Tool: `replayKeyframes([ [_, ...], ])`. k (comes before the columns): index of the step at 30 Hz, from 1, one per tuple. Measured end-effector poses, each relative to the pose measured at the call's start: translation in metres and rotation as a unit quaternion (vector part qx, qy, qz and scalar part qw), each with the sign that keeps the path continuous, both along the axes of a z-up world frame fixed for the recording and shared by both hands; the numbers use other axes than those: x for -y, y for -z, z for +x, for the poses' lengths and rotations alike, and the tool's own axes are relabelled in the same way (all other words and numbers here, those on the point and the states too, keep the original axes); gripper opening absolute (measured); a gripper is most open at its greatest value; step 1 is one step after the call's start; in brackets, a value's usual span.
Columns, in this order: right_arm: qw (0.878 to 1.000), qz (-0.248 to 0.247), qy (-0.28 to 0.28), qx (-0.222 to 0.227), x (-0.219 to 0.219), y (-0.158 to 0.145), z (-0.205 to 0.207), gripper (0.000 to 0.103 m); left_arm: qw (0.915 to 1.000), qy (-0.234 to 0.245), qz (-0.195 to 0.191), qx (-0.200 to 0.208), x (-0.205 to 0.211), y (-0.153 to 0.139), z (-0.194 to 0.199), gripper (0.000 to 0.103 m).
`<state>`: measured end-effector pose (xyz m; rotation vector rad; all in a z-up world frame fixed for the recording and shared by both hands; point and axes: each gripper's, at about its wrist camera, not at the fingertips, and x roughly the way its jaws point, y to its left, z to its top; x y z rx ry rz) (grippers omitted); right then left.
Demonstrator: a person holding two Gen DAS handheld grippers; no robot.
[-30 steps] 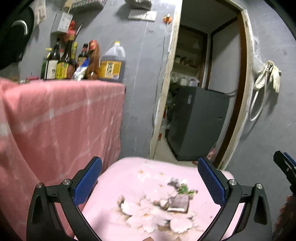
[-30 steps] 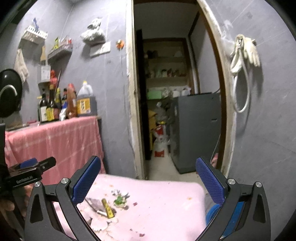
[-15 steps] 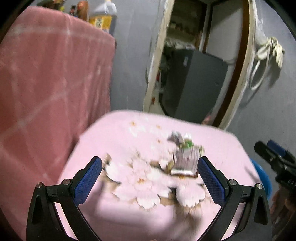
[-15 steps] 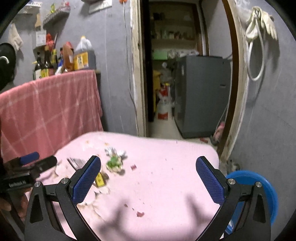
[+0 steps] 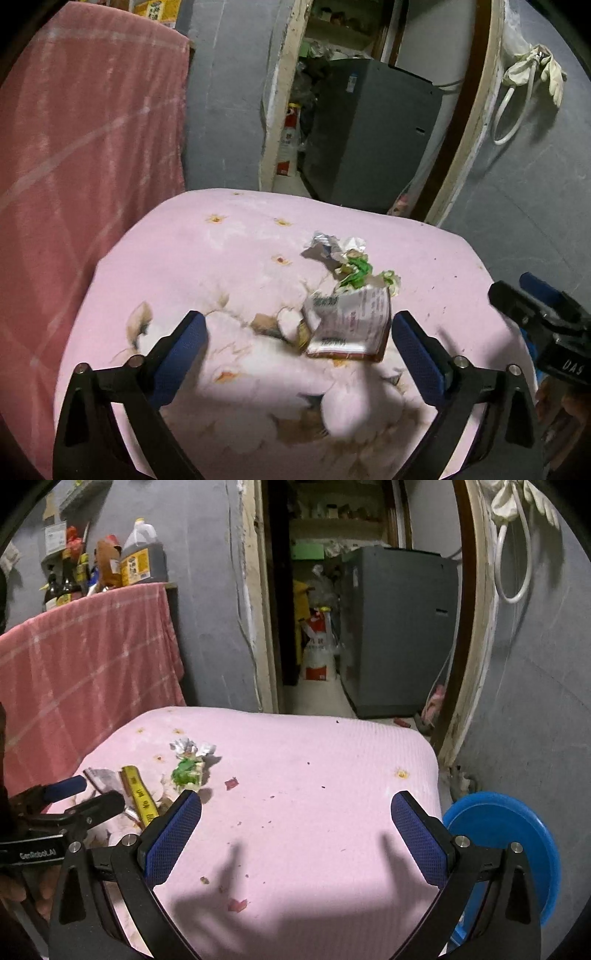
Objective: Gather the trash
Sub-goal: 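Grasp the white-red printed wrapper with the left gripper while the right gripper grasps the brown nut shell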
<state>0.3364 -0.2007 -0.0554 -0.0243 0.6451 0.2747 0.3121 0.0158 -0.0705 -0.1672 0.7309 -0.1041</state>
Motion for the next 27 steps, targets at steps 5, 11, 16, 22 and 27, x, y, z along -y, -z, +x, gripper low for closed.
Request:
replayKeyframes([
  [5,1.0,0.0,0.001,-0.011,0.0,0.002,0.008,0.103,0.9995,0.017,-0.025,-0.013,0.003,-0.002,0.016,0.068],
  [11,1.0,0.005,-0.008,-0.023,-0.003,0.005,0.015,0.103,0.9983,0.037,-0.041,-0.016,0.002,-0.007,0.021,0.023],
  [16,0.999,0.009,-0.02,-0.035,-0.012,0.01,0.021,0.103,0.9977,0.017,-0.05,-0.042,-0.016,0.003,0.026,0.006],
  [22,0.998,0.005,-0.024,-0.049,-0.018,0.015,0.025,0.103,0.9958,0.006,-0.079,-0.046,-0.033,0.002,0.022,0.006],
  [27,0.998,0.015,-0.025,-0.059,-0.019,0.016,0.029,0.103,0.9965,-0.003,-0.074,-0.04,-0.036,-0.003,0.014,0.004],
])
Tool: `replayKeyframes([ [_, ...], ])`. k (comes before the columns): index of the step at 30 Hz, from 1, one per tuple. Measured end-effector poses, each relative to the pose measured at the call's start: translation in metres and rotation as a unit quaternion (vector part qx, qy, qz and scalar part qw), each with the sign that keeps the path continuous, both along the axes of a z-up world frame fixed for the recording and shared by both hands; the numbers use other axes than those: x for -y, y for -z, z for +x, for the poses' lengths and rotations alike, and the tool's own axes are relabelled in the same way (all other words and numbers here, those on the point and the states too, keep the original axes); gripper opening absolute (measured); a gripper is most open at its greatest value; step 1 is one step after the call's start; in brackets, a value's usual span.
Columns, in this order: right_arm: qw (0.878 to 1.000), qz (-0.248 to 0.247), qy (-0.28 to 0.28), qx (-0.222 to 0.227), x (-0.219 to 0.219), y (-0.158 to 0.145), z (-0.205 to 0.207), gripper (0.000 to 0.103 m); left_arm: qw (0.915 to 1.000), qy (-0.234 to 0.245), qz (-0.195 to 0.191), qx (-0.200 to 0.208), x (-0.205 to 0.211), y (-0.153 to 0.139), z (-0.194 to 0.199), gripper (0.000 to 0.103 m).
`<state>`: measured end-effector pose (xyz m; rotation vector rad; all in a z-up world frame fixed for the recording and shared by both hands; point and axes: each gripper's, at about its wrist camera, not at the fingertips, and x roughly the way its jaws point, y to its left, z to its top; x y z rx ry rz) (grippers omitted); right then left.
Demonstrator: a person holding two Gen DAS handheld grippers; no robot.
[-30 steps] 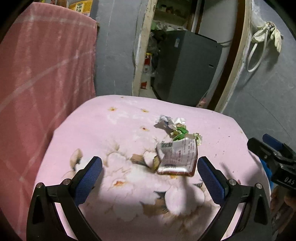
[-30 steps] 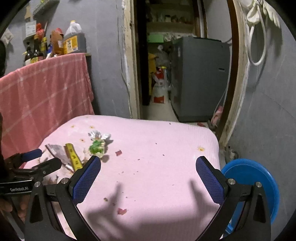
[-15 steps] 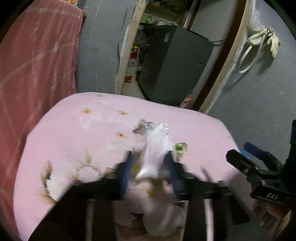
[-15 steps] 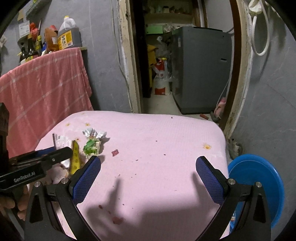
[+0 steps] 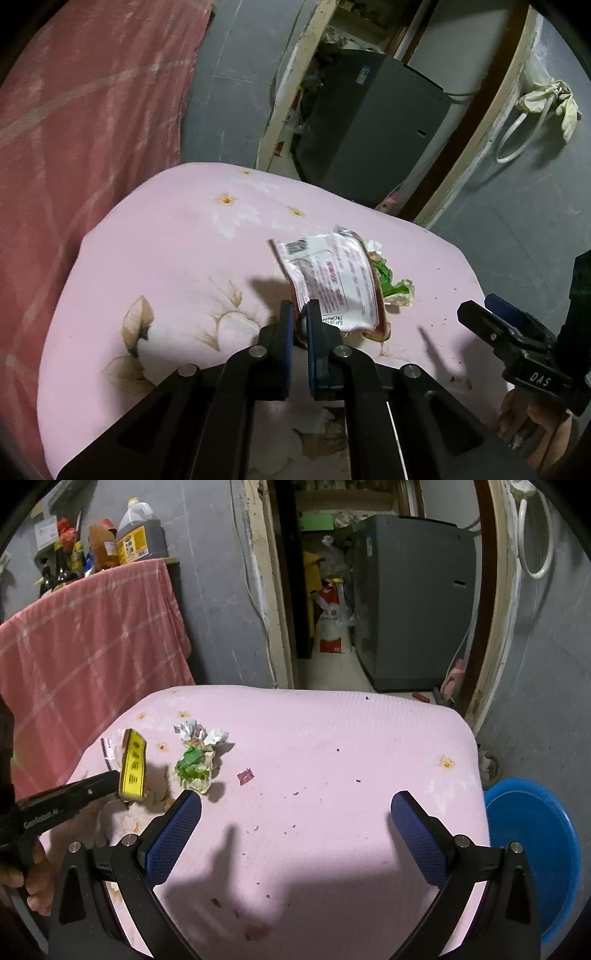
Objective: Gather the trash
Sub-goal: 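Grasp the white-red printed wrapper with the left gripper while the right gripper grasps the brown nut shell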
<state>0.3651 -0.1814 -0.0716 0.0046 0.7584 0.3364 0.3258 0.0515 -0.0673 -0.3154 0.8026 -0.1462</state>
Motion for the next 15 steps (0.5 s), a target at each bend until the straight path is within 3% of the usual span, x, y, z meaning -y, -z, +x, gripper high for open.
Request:
replayKeyframes([
  [8,0.999,0.01,-0.044,-0.015,-0.023,0.003,0.005,0.103,0.9995,-0.025,0.013,0.013,-0.013,-0.006,-0.012,0.002],
  [15,0.994,0.01,-0.1,-0.048,-0.053,0.014,0.003,0.082,0.9989,-0.037,0.02,0.021,-0.019,-0.008,-0.018,0.002],
])
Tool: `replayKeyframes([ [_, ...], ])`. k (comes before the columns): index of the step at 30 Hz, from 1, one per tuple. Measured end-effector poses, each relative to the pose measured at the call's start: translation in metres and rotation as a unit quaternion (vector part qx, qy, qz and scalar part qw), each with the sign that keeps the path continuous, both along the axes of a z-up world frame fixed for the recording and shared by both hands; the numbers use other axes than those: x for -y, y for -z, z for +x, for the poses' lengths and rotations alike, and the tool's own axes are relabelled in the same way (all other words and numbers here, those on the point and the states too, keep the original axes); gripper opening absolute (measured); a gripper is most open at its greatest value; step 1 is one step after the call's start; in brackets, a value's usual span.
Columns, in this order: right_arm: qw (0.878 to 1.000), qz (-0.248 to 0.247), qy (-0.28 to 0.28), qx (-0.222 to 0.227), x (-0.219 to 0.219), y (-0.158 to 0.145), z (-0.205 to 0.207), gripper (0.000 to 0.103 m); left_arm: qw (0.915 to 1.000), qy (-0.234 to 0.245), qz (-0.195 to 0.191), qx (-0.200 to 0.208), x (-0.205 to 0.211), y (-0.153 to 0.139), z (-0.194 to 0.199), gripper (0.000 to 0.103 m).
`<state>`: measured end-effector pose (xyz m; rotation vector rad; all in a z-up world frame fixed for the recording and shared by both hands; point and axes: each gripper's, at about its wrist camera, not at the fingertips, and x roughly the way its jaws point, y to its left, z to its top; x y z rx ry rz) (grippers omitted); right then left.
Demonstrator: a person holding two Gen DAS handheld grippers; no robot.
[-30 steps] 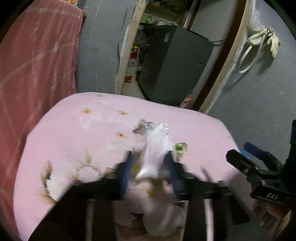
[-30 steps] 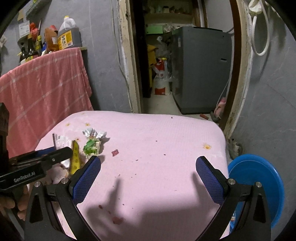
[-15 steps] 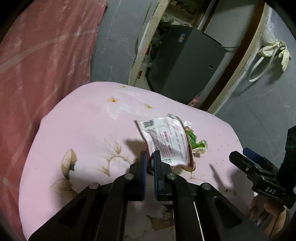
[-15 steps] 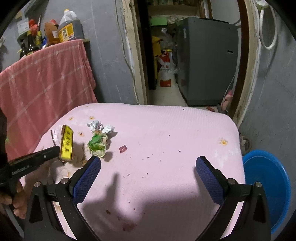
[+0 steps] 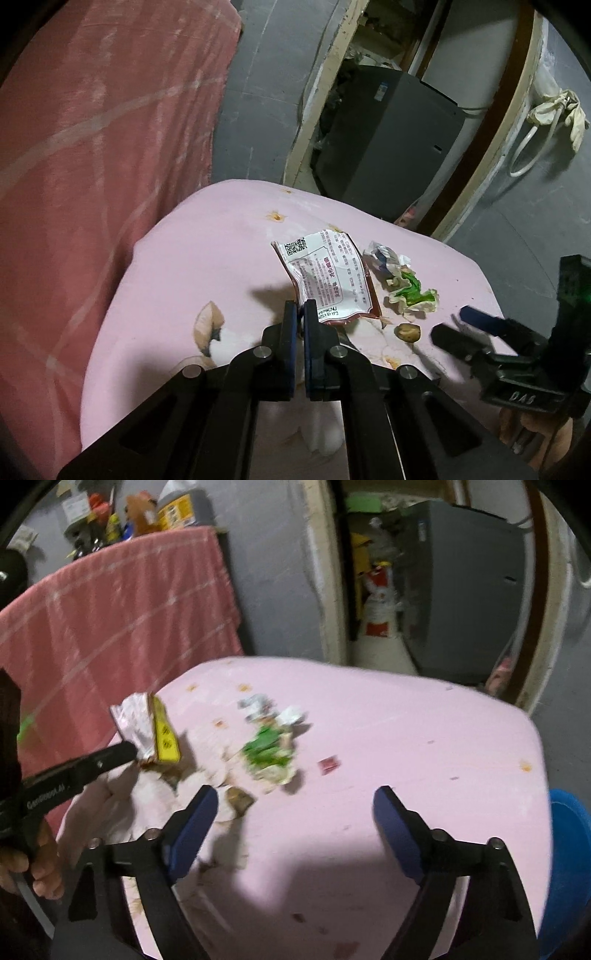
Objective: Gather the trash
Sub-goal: 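Grasp the white-red printed wrapper with the left gripper while the right gripper grasps the brown nut shell, then lift both held pieces and carry them over the blue basin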
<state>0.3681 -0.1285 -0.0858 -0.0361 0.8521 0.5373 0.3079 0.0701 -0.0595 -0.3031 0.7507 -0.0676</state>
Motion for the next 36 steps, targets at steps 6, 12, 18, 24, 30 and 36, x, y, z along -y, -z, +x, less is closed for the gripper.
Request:
replayKeyframes([
  [6,0.999,0.011,-0.021,-0.029,-0.019,0.009,0.006,0.06,0.9999,0.004,0.003,0.014,-0.005,-0.002,-0.007,0.001],
  [12,0.998,-0.01,-0.046,-0.035,-0.036,0.012,0.005,0.034,0.9996,0.003,0.007,0.027,-0.005,-0.005,-0.014,0.001],
  [18,0.998,-0.024,-0.054,-0.022,-0.038,0.011,-0.004,0.017,0.9992,0.003,0.009,0.039,-0.002,-0.011,-0.016,0.001],
  [24,0.999,0.0,-0.033,0.024,-0.015,-0.011,-0.023,0.017,0.998,0.014,0.016,0.059,0.007,-0.018,-0.024,0.001],
  [30,0.992,0.023,-0.003,0.125,0.016,-0.056,-0.056,0.017,0.9943,0.031,0.011,0.101,0.026,-0.039,-0.033,0.001],
  [36,0.974,0.036,0.032,0.221,0.049,-0.104,-0.082,0.017,0.9847,0.056,0.013,0.165,0.056,-0.073,-0.047,0.001],
])
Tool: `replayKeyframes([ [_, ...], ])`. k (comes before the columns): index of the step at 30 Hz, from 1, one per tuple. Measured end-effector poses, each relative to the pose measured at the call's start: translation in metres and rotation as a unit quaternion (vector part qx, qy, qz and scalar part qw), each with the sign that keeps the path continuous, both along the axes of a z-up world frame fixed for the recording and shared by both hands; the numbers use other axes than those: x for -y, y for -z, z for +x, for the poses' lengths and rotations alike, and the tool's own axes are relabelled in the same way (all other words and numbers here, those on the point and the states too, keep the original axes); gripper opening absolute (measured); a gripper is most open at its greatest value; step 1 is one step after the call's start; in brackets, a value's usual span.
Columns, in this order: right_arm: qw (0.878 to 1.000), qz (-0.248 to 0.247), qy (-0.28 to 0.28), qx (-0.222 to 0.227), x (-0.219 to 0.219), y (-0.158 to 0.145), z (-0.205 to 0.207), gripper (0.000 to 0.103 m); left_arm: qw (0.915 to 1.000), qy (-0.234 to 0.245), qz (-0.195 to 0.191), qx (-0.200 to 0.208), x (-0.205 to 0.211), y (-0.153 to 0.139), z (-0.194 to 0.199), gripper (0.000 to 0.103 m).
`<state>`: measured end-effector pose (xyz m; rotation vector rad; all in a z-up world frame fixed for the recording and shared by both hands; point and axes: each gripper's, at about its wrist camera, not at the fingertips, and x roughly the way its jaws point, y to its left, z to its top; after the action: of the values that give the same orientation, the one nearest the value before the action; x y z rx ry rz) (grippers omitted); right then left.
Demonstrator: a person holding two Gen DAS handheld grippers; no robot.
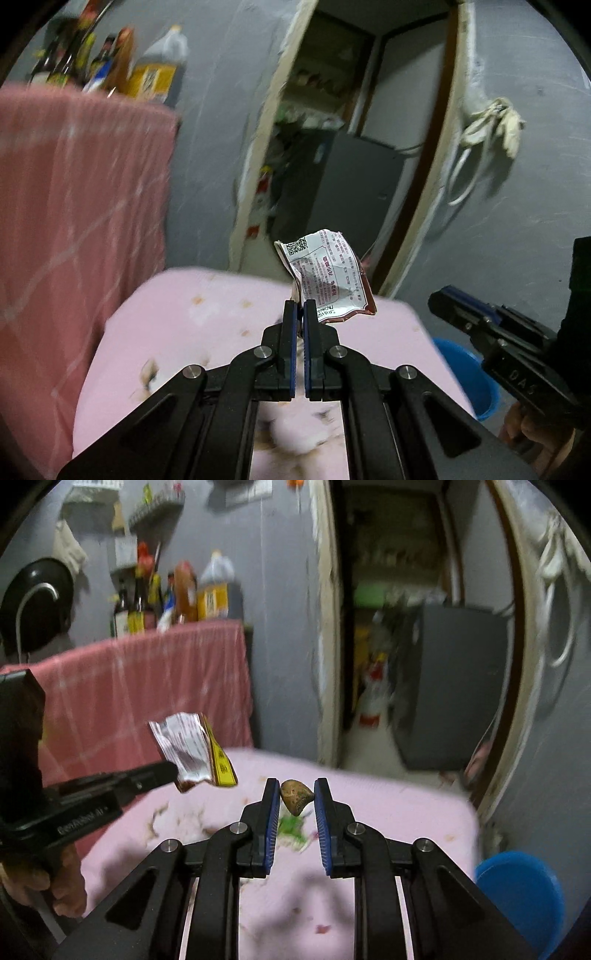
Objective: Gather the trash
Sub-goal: 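Lift both held pieces and carry them over the blue basin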
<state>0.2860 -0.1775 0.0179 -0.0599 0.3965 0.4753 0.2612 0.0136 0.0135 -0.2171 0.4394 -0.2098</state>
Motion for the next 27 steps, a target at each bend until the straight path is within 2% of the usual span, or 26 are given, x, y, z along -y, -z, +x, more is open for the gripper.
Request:
replayKeyframes([
  [8,0.993,0.028,0.062,0.1,0.055,-0.055,-0.042,0.017,0.9963,0.035,0.013,0.078,0.053,-0.049,-0.014,0.001],
  [16,0.98,0.023,0.126,0.154,0.108,-0.081,-0.07,0.017,0.9884,0.084,0.016,0.126,0.118,-0.081,-0.025,0.001],
  [21,0.972,0.019,0.17,0.16,0.145,-0.083,-0.082,0.017,0.9841,0.119,0.014,0.131,0.16,-0.084,-0.022,0.001],
  [27,0.966,0.023,0.218,0.134,0.193,-0.066,-0.083,0.017,0.9813,0.157,0.022,0.109,0.209,-0.069,-0.012,0.001],
])
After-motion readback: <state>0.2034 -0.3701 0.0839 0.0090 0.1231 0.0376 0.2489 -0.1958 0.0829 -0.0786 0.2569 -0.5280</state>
